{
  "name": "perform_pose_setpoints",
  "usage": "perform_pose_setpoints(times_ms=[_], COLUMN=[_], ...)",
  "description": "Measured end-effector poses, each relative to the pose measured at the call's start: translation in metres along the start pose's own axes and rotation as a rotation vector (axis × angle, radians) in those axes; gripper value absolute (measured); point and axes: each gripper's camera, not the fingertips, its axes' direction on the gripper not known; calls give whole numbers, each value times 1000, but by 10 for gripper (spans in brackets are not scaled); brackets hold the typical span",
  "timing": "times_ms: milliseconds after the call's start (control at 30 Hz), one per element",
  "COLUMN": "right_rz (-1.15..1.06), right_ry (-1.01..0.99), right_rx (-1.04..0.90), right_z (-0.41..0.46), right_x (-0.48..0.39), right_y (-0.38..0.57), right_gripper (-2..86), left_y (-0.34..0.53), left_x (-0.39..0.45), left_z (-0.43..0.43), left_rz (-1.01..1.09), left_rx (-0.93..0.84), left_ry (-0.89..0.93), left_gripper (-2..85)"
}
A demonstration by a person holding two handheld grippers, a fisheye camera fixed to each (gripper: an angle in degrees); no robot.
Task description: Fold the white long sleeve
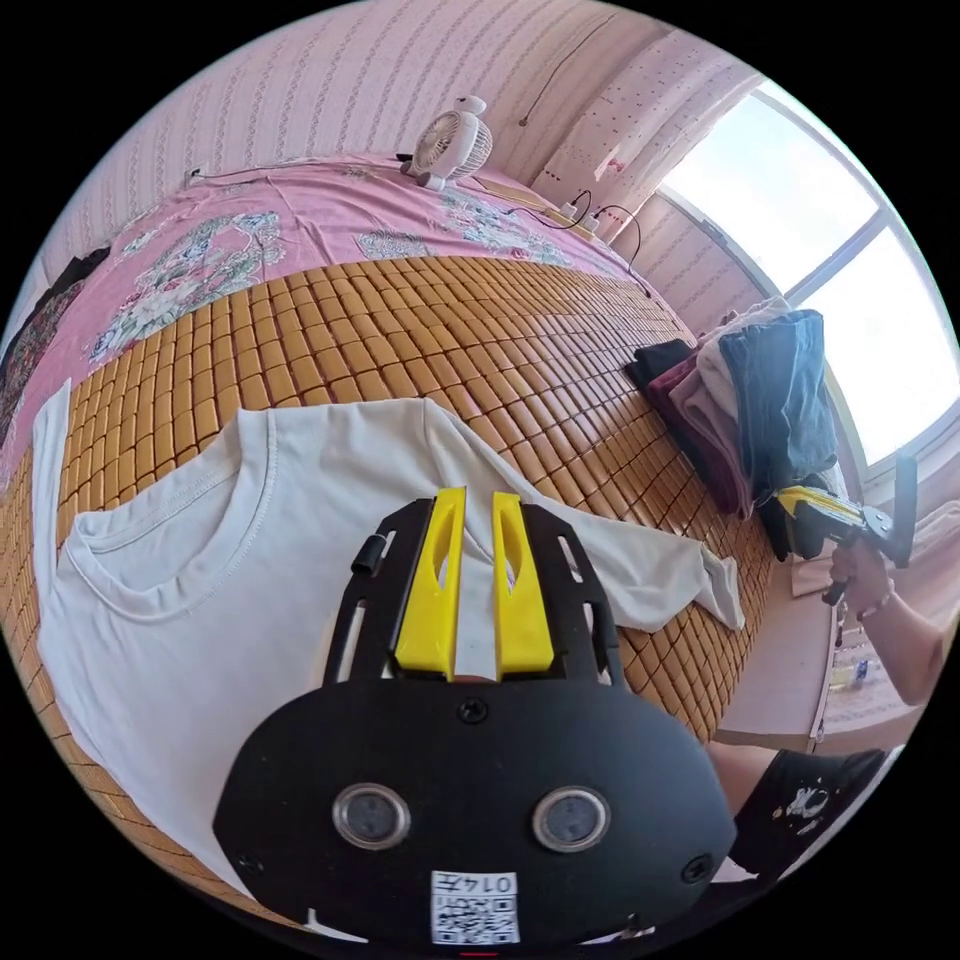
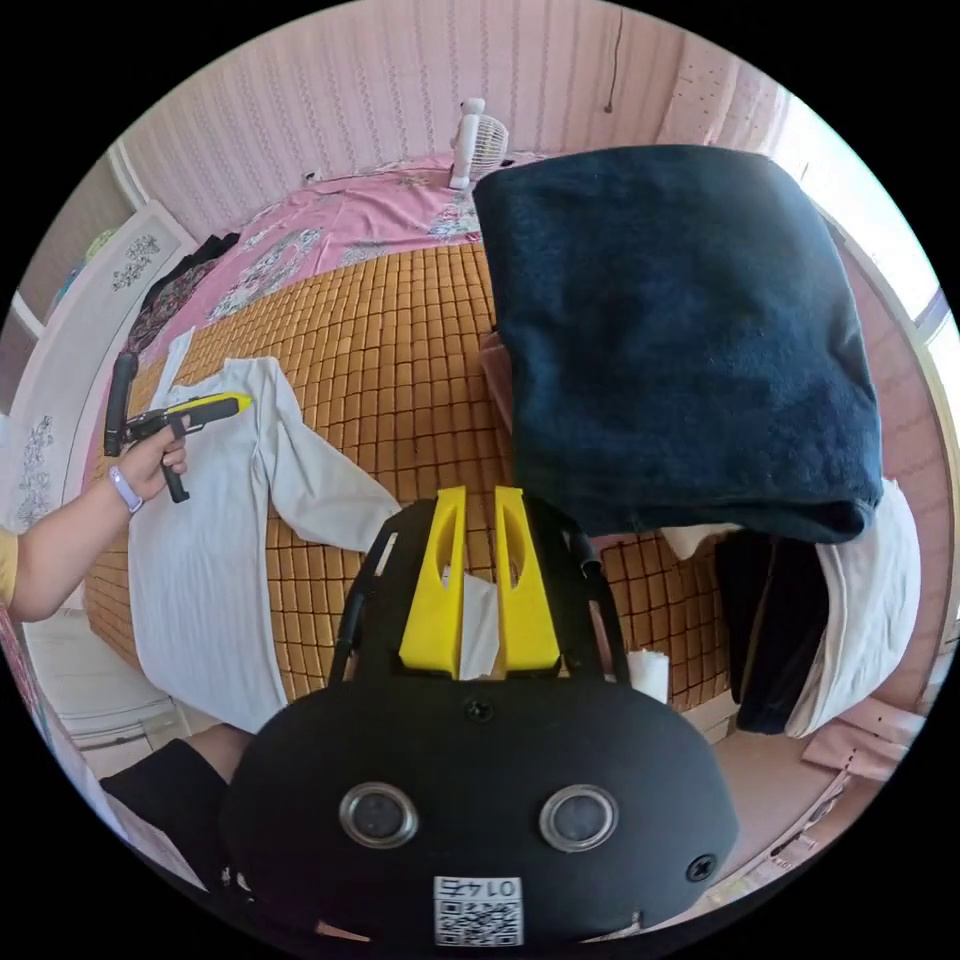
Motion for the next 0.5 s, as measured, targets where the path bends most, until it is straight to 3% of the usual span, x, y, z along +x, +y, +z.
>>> perform_pose_setpoints(times_ms=[267, 333, 500], right_rz=[-33, -14, -62], right_ry=[-110, -133, -383], right_rx=[-261, -239, -427], right_z=[69, 63, 24], right_x=[-9, -3, 9], right_y=[45, 43, 38], right_gripper=[74, 51, 13], left_y=[-21, -25, -36], left_x=[15, 18, 19], left_z=[20, 18, 13], left_rz=[22, 22, 11], left_rx=[-32, -37, -56], left_ry=[-121, -116, -84], left_gripper=[43, 34, -7])
